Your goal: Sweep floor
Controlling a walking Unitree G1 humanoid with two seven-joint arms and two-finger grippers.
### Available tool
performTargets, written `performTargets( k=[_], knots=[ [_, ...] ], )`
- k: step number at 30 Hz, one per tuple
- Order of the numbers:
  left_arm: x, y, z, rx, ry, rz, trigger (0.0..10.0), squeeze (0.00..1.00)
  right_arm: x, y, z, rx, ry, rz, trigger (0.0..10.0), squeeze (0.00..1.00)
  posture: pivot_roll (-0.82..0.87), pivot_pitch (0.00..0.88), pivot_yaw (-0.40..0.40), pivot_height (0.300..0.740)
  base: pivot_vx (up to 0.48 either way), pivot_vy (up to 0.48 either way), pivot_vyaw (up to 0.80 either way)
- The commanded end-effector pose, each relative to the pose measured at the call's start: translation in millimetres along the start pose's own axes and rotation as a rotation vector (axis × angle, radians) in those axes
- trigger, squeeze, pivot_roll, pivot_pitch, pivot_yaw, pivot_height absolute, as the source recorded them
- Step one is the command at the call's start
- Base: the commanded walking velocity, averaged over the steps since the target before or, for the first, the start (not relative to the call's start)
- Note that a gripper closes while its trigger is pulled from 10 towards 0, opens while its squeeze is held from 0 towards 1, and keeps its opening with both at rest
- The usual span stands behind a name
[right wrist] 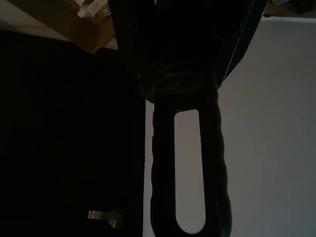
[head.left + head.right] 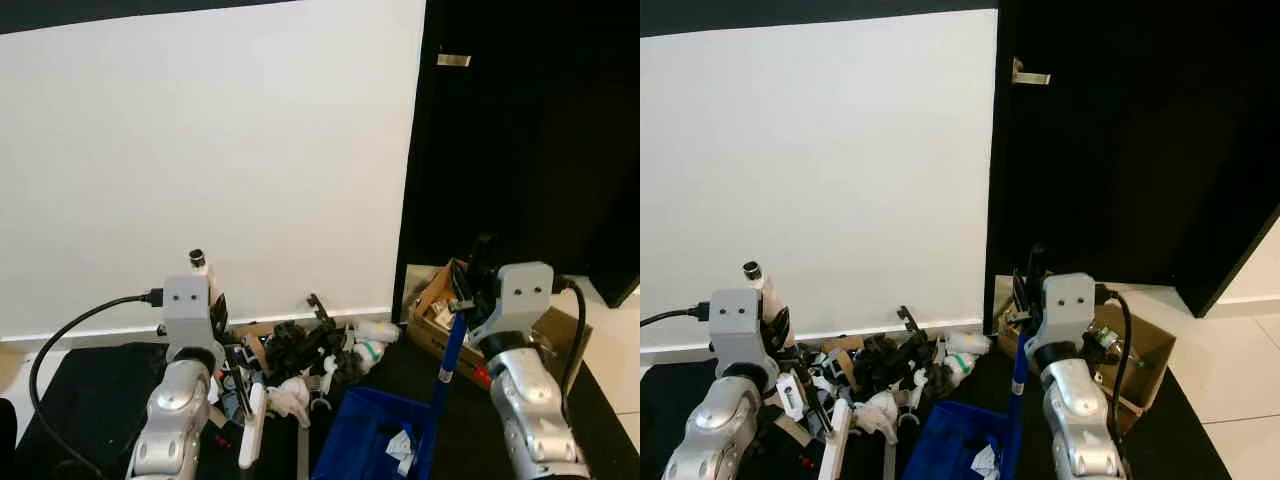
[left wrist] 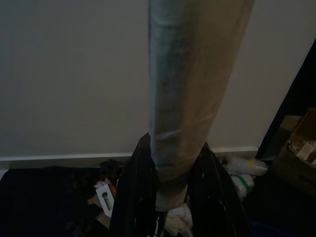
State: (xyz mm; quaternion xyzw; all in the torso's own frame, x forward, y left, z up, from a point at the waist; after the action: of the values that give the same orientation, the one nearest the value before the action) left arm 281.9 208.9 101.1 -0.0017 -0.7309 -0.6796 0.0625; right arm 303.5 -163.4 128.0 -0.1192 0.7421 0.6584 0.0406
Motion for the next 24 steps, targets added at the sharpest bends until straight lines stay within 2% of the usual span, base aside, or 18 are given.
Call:
performTargets(
  k=[1, 10, 17, 24],
  knots=[
    [5.6, 12, 3.5, 0.012, 0.014, -0.065, 10.0, 0.00, 1.6, 6, 2.8, 0.000, -0.004, -0.038, 10.0, 0.00, 0.00, 0.034, 0.069, 0.740, 0.000, 0.000, 0.00],
    [6.0, 31, 6.2, 0.089, 0.055, -0.148, 10.0, 0.00, -4.4, 11, 5.5, 0.008, 0.023, -0.064, 10.0, 0.00, -0.01, 0.019, 0.042, 0.740, 0.000, 0.000, 0.00],
    [-0.2, 37, -2.3, 0.094, 0.029, -0.162, 10.0, 0.00, -13.3, 17, 11.8, 0.009, 0.058, -0.083, 10.0, 0.00, -0.02, 0.022, 0.034, 0.740, 0.000, 0.000, 0.00],
    [-3.9, 35, -8.8, 0.081, 0.014, -0.147, 10.0, 0.00, -15.2, 18, 12.5, 0.003, 0.061, -0.088, 10.0, 0.00, -0.02, 0.032, 0.038, 0.740, 0.000, 0.000, 0.00]
  ],
)
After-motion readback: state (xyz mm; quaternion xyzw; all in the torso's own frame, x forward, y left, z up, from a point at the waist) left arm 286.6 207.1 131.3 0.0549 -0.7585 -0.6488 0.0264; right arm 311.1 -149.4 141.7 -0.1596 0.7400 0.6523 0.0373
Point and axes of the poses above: a point about 5 cm out from each wrist's last joint towards the gripper, its own x axis pointing back from the gripper into the wrist, its own y axis along the axis of the wrist's last joint, z = x × y, the point moved 1 cm from there along -x, pointing out of the wrist towards the gripper, and after that the axes turned 6 degrees about x, right-handed, at the moved point
